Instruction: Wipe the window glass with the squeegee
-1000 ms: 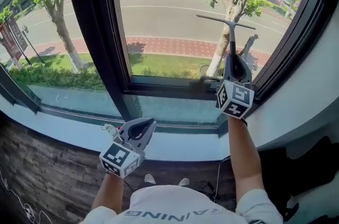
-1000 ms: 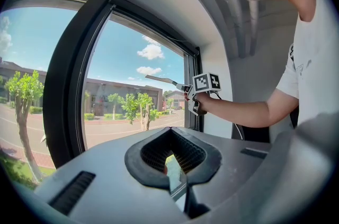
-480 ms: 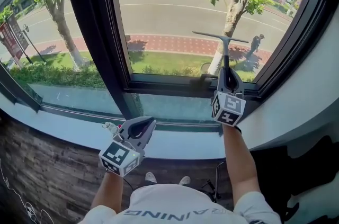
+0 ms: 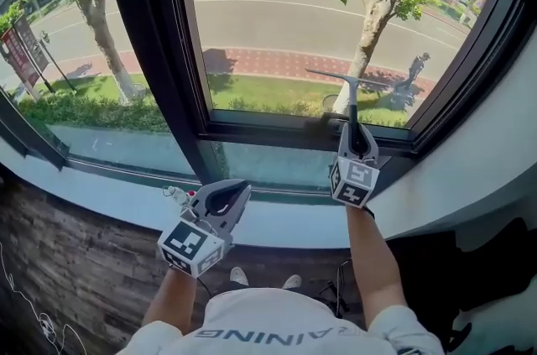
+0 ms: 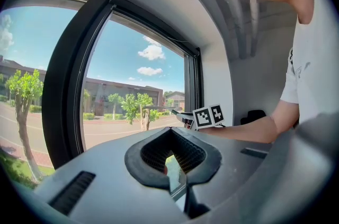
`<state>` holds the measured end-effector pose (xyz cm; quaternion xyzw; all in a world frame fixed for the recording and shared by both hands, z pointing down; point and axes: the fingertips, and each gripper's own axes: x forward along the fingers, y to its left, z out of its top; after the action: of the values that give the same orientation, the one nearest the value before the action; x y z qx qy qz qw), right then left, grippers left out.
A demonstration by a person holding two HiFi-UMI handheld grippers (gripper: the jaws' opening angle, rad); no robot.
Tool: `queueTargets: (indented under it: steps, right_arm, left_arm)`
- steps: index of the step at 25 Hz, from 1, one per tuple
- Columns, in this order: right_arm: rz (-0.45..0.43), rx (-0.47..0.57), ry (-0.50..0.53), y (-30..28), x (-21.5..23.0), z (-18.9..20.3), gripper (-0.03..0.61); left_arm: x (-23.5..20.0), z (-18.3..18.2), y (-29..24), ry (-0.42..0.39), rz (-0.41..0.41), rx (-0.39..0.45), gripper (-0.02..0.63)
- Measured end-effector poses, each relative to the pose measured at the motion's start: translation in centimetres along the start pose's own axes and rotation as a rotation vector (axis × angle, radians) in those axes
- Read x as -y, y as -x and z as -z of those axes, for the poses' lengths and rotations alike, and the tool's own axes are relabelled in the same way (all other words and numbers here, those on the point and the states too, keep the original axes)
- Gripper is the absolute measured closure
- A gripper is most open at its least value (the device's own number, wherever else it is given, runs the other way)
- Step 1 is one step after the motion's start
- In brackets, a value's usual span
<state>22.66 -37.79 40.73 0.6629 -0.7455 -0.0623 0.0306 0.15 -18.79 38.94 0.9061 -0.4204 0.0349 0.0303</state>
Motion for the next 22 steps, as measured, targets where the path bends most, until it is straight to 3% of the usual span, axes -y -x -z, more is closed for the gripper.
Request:
queueTargets:
  steps: [13,22]
  right_arm:
    - [-0.015,-0.112,-0.016,0.2,-1.1,7.8,0.479]
    - [-0.019,-0.116,-0.003,0.4,-1.0,9.0,0.479]
  left_arm:
    - [-0.8,0.9,0.6,0.007,-0.015,-0.014,0.597]
    - [-0.7,1.2,0.3,0.004,-0.029,-0.037,0.597]
